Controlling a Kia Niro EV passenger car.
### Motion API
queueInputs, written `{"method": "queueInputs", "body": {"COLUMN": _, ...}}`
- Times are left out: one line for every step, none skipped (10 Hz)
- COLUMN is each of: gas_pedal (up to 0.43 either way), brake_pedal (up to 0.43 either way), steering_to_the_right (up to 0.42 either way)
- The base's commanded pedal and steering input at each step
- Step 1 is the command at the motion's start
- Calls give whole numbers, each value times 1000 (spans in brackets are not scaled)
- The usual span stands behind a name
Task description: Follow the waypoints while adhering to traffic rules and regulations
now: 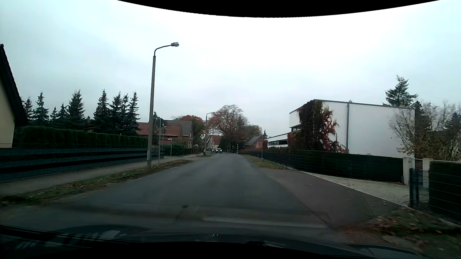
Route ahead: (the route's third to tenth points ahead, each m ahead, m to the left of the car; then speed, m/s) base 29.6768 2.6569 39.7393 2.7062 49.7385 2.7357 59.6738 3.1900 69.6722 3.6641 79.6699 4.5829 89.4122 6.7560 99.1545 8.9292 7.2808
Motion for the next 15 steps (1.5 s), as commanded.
{"method": "queueInputs", "body": {"gas_pedal": 118, "brake_pedal": 0, "steering_to_the_right": 1}}
{"method": "queueInputs", "body": {"gas_pedal": 118, "brake_pedal": 0, "steering_to_the_right": -3}}
{"method": "queueInputs", "body": {"gas_pedal": 118, "brake_pedal": 0, "steering_to_the_right": -6}}
{"method": "queueInputs", "body": {"gas_pedal": 118, "brake_pedal": 0, "steering_to_the_right": -7}}
{"method": "queueInputs", "body": {"gas_pedal": 118, "brake_pedal": 0, "steering_to_the_right": -8}}
{"method": "queueInputs", "body": {"gas_pedal": 118, "brake_pedal": 0, "steering_to_the_right": -8}}
{"method": "queueInputs", "body": {"gas_pedal": 118, "brake_pedal": 0, "steering_to_the_right": -9}}
{"method": "queueInputs", "body": {"gas_pedal": 118, "brake_pedal": 0, "steering_to_the_right": -9}}
{"method": "queueInputs", "body": {"gas_pedal": 118, "brake_pedal": 0, "steering_to_the_right": -6}}
{"method": "queueInputs", "body": {"gas_pedal": 118, "brake_pedal": 0, "steering_to_the_right": -3}}
{"method": "queueInputs", "body": {"gas_pedal": 118, "brake_pedal": 0, "steering_to_the_right": 1}}
{"method": "queueInputs", "body": {"gas_pedal": 118, "brake_pedal": 0, "steering_to_the_right": 2}}
{"method": "queueInputs", "body": {"gas_pedal": 118, "brake_pedal": 0, "steering_to_the_right": 2}}
{"method": "queueInputs", "body": {"gas_pedal": 118, "brake_pedal": 0, "steering_to_the_right": 1}}
{"method": "queueInputs", "body": {"gas_pedal": 118, "brake_pedal": 0, "steering_to_the_right": 0}}
